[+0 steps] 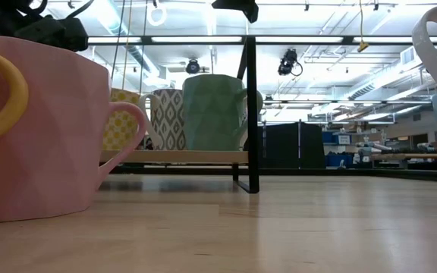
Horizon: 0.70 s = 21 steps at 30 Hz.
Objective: Place coffee mugs
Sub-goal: Put the yellow patterned mug on the shelf
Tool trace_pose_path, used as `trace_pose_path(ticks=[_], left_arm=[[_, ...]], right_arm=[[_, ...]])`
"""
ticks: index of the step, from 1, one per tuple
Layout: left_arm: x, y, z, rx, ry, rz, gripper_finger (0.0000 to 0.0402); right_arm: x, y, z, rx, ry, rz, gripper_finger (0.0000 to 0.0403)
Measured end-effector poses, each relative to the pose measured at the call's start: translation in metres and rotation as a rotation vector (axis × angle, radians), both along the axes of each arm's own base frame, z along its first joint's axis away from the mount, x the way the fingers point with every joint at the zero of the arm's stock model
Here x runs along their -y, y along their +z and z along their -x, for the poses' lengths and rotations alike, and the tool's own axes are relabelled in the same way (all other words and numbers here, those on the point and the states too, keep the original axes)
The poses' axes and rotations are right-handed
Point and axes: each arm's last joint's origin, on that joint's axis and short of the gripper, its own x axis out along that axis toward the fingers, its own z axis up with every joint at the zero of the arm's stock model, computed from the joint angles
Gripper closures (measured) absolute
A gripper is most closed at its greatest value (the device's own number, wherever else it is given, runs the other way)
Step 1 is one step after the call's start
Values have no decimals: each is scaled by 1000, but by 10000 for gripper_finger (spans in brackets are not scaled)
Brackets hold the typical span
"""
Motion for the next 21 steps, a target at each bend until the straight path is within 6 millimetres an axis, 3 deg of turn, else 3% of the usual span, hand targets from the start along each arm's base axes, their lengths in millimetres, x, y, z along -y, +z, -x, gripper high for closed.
trace_pose_path(ticks=[7, 21], left_arm=[[0, 0, 0, 0, 4, 1, 316], [0, 0, 0, 2, 7, 5, 236]], right_arm=[[-1, 0, 0, 0, 2, 0, 240], [-1, 0, 0, 0, 2, -1, 240]])
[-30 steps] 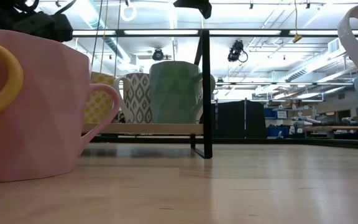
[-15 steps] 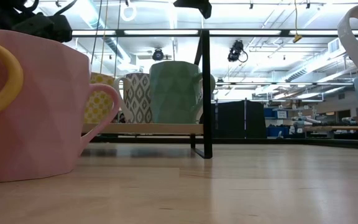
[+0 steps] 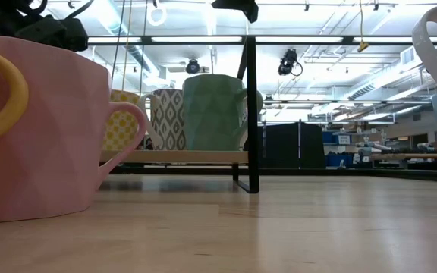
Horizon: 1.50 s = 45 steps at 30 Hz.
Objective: Place coffee mugs
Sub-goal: Put the yellow patterned mug on the shelf, then put the pink mug on the shelf
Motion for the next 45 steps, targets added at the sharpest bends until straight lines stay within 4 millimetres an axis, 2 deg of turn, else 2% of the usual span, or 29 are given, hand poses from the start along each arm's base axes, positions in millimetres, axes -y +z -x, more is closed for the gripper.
trace_pose_path(ticks=[7, 10, 19, 26, 30, 35, 40, 45], left_arm=[[1, 4, 2, 8, -29, 32, 235], [1, 13, 1, 19, -32, 32, 240], [-1, 63, 7, 22, -36, 32, 241], [6, 109, -1, 205, -145, 181, 241], [20, 118, -17, 265, -226, 224, 241], [45, 117, -39, 203, -260, 284, 241], [73, 119, -59, 89, -242, 443, 242], [99, 113, -71, -127, -101, 685, 242]], right_arm=[[0, 0, 0, 0, 0, 0, 240], [0, 0, 0, 0, 0, 0, 240], [0, 0, 0, -2, 0, -1, 240], [-1, -8, 4, -88, 1, -18, 240], [-6, -16, 9, -188, 12, -37, 240], [-13, -21, 11, -254, 32, -47, 240], [-18, -22, 12, -266, 59, -27, 240], [-20, -22, 11, -266, 73, -14, 240]])
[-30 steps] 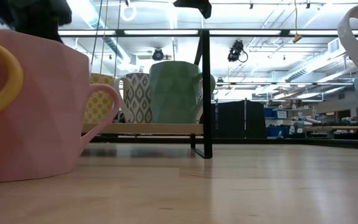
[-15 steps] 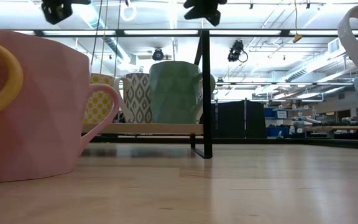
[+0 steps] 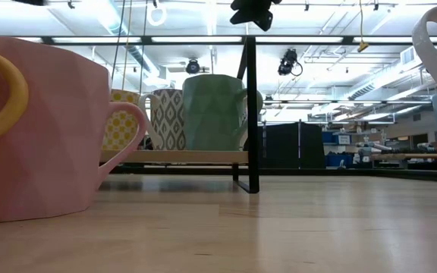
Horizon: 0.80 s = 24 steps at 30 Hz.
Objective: Place coffee mugs
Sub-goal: Put the pink mug on the shelf
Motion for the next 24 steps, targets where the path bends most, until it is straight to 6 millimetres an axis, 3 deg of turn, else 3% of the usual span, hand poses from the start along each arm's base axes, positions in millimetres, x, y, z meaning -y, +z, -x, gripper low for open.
trace_pose_path(ticks=[5, 10, 17, 24], left_arm=[[26, -19, -7, -294, 125, 233, 242], [46, -44, -14, -470, 299, 310, 242], [52, -69, -28, -517, 485, 286, 242], [50, -87, -42, -534, 562, 248, 242]], right_arm=[[0, 0, 0, 0, 1, 0, 240], [0, 0, 0, 1, 1, 0, 240], [0, 0, 0, 4, 1, 1, 240], [0, 0, 0, 4, 1, 1, 240]])
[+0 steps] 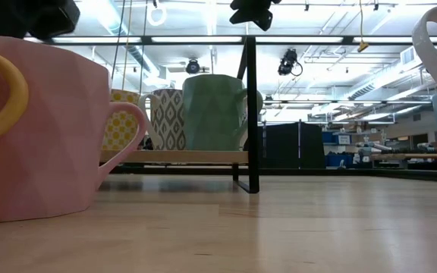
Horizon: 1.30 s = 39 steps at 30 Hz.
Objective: Place coffee mugs
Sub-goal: Put the pink mug on the shelf
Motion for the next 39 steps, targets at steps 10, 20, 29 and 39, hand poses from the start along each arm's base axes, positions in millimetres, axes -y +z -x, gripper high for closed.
trace_pose_path(ticks=[10, 20, 29, 39], left_arm=[[-4, -9, -10, -11, 29, -1, 242], [0, -21, -13, -60, 24, -5, 242], [0, -24, -14, -61, 4, -21, 289], [-6, -24, -18, -23, -118, -79, 375]], right_arm=[[0, 0, 0, 0, 0, 0, 240], [0, 0, 0, 0, 0, 0, 240], [0, 0, 0, 0, 0, 0, 240], [0, 0, 0, 0, 0, 0, 240]])
